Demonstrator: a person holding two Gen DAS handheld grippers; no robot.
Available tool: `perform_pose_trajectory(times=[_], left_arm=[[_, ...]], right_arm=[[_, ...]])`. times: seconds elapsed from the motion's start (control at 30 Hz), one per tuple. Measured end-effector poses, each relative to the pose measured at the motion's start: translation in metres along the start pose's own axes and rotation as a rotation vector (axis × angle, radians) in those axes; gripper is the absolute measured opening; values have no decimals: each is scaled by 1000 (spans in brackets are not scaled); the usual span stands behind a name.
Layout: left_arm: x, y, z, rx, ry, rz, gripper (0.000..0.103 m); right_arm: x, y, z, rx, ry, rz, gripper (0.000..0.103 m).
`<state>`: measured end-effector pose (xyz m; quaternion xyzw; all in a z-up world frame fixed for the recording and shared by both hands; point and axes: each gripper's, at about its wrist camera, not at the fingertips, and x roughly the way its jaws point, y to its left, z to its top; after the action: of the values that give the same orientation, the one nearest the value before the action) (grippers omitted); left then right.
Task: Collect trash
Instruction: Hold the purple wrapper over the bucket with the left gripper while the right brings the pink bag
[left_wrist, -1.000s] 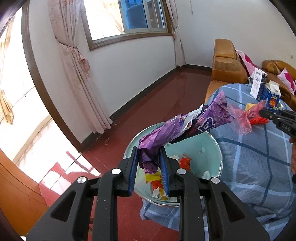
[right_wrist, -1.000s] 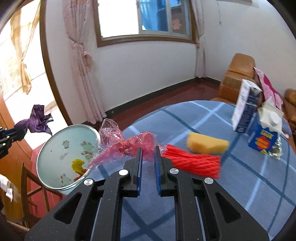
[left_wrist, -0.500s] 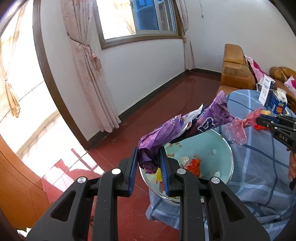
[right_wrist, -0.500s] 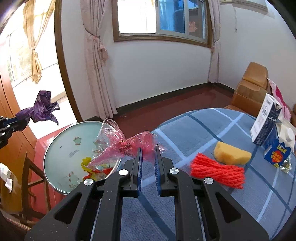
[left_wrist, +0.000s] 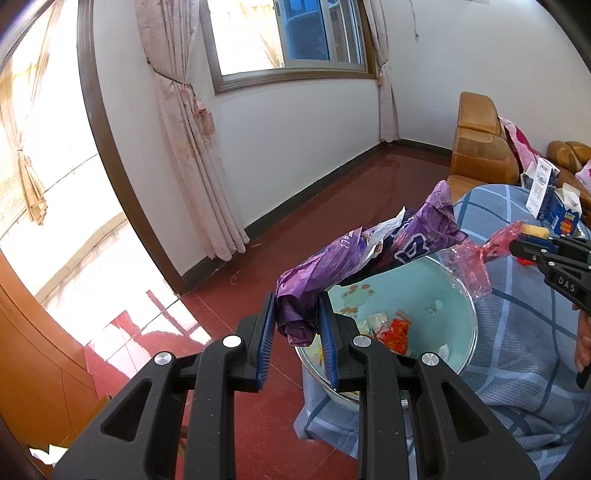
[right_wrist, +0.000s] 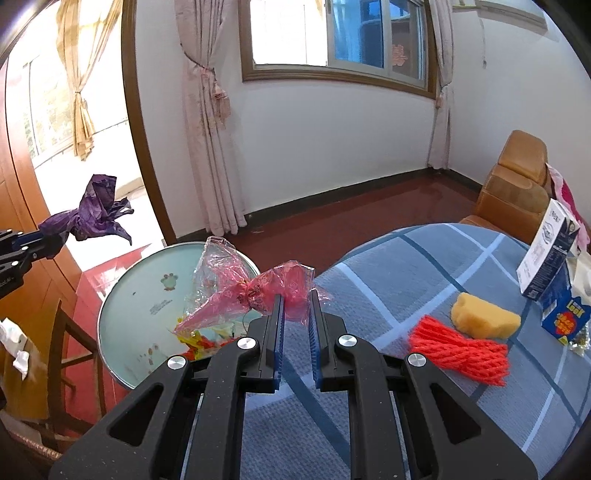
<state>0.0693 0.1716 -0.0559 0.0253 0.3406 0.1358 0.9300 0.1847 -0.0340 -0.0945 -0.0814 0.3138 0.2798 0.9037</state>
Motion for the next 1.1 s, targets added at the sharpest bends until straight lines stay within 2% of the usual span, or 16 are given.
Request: perform_pose_trajectory(times=[1.1], left_arm=[[3, -2, -3, 5, 16, -18, 24]], right_arm=[[-2, 9, 1, -26, -1, 15, 13]])
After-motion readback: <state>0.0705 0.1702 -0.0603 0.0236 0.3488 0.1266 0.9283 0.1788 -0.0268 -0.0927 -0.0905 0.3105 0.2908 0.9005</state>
